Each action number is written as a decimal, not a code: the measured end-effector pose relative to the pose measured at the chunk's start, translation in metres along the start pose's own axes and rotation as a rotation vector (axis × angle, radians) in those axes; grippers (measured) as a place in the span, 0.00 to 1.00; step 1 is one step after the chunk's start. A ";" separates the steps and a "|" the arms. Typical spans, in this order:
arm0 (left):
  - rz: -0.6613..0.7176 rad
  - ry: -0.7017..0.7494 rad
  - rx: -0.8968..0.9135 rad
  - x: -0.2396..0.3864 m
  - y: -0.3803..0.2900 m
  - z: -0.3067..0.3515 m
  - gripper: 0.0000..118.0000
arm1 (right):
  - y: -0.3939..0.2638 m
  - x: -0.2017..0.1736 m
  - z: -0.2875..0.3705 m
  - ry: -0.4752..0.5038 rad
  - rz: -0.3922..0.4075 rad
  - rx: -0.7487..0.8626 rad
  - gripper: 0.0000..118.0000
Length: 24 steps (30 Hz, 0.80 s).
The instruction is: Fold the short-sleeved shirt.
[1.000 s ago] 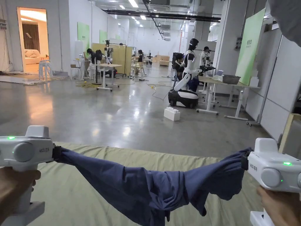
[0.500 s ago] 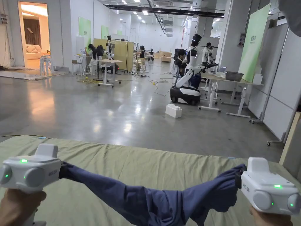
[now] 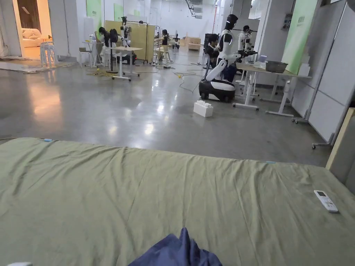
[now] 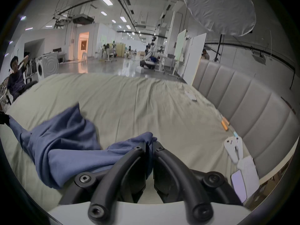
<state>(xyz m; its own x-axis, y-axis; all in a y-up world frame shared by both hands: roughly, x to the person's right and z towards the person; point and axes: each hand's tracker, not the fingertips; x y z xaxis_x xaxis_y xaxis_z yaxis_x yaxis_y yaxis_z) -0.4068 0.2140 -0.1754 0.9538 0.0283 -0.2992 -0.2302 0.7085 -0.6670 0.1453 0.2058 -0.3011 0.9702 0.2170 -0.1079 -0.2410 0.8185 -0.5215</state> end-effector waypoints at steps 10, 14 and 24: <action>-0.022 0.003 -0.136 -0.006 -0.033 -0.028 0.04 | -0.055 -0.009 -0.003 0.008 0.007 -0.102 0.07; -0.063 0.029 -0.068 0.003 -0.024 -0.013 0.54 | -0.044 -0.015 0.012 0.002 0.023 -0.021 0.48; -0.030 -0.050 0.334 0.045 0.037 0.054 0.74 | 0.038 -0.044 0.079 0.054 -0.028 0.337 0.75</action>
<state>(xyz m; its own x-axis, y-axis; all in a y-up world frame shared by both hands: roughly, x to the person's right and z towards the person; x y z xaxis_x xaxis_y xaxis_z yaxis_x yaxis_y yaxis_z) -0.3621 0.2800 -0.1769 0.9694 0.0321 -0.2435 -0.1334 0.9013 -0.4122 0.0910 0.2697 -0.2494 0.9742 0.1707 -0.1474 -0.2001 0.9556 -0.2165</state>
